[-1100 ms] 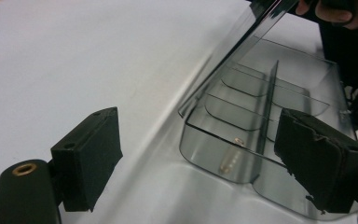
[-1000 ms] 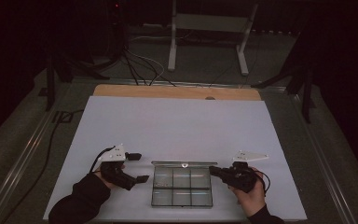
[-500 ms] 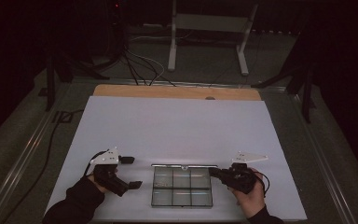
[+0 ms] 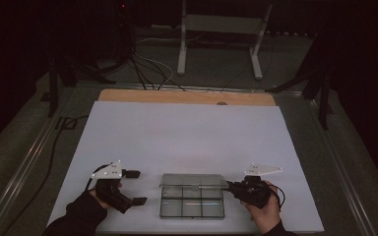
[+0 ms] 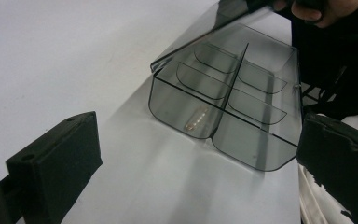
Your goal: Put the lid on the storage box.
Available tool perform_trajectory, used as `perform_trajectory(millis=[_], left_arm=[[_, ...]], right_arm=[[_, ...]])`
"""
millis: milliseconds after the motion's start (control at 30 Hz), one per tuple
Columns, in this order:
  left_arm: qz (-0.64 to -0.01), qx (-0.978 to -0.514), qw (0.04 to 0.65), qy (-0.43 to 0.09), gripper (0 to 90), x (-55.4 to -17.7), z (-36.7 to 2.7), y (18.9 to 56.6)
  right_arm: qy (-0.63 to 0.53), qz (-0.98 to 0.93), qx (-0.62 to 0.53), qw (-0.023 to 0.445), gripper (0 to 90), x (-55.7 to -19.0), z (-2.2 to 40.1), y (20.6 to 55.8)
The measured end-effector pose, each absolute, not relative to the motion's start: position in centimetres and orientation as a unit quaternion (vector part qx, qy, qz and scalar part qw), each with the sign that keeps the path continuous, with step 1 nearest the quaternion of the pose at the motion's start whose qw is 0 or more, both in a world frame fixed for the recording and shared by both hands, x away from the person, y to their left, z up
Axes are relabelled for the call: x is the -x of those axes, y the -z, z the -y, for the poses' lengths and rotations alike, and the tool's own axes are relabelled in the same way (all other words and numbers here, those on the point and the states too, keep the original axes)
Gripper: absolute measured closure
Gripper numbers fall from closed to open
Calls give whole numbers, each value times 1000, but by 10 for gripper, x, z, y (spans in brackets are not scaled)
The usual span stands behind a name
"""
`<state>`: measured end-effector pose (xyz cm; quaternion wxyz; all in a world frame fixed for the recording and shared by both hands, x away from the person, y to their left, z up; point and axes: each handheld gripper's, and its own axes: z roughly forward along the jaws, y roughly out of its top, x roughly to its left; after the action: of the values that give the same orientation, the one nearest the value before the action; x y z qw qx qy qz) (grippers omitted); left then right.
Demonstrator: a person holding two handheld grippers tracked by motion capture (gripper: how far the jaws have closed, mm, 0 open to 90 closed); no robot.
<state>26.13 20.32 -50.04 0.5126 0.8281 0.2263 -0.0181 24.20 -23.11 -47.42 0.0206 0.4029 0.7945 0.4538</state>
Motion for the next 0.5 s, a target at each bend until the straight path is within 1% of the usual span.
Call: perform_trajectory(millis=[133,500], left_arm=[[-228,-826,515,18,7,-261,-205,501],[-231,-821,523,19,7,-260,-208,502]], right_arm=[[-448,-797,-404,15,900,-238,231,477],[-428,-812,-395,25,900,-224,228,482]])
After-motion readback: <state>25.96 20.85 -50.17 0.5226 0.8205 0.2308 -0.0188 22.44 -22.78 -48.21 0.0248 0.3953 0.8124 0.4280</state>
